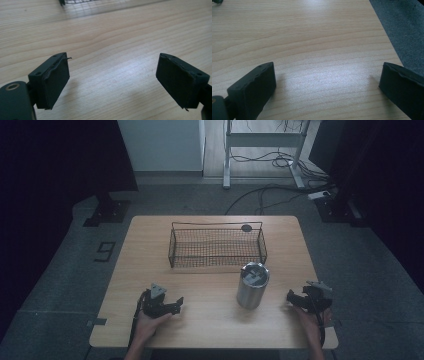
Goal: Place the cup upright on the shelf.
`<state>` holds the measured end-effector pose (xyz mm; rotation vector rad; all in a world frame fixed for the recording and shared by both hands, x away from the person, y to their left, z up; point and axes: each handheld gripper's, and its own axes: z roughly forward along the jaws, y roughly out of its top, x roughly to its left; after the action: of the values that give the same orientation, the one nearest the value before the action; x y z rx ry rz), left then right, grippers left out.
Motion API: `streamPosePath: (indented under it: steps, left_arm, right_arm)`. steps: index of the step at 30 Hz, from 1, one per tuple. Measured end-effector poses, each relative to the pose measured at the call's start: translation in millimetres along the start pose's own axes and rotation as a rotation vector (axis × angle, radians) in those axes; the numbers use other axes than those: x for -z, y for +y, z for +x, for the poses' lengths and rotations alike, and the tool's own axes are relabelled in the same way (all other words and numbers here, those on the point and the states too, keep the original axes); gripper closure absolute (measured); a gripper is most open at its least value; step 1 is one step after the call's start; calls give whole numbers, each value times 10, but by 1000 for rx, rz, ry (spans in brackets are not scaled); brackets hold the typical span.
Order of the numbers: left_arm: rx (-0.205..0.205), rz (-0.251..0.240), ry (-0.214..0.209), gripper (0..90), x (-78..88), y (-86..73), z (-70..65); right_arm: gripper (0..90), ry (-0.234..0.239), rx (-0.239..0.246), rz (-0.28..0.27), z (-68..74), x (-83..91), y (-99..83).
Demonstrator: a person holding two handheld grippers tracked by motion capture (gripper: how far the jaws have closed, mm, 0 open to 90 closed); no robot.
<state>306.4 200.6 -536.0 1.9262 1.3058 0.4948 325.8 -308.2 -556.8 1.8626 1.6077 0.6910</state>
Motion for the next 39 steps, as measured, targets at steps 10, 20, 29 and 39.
streamPosePath:
  steps: [10,20,29,39]
  left_arm:
    - [22,-2,-2,107,6,1,14]
    - [19,-8,4,120,38,21,11]
    - [14,-16,-28,112,74,38,2]
    - [36,-50,-78,116,160,94,30]
  right_arm:
    - [10,15,15,-1,-17,12,-11]
    - [12,11,19,0,-13,15,-11]
    - [3,7,10,1,-13,10,-11]
    - [13,4,8,-3,-8,20,-19]
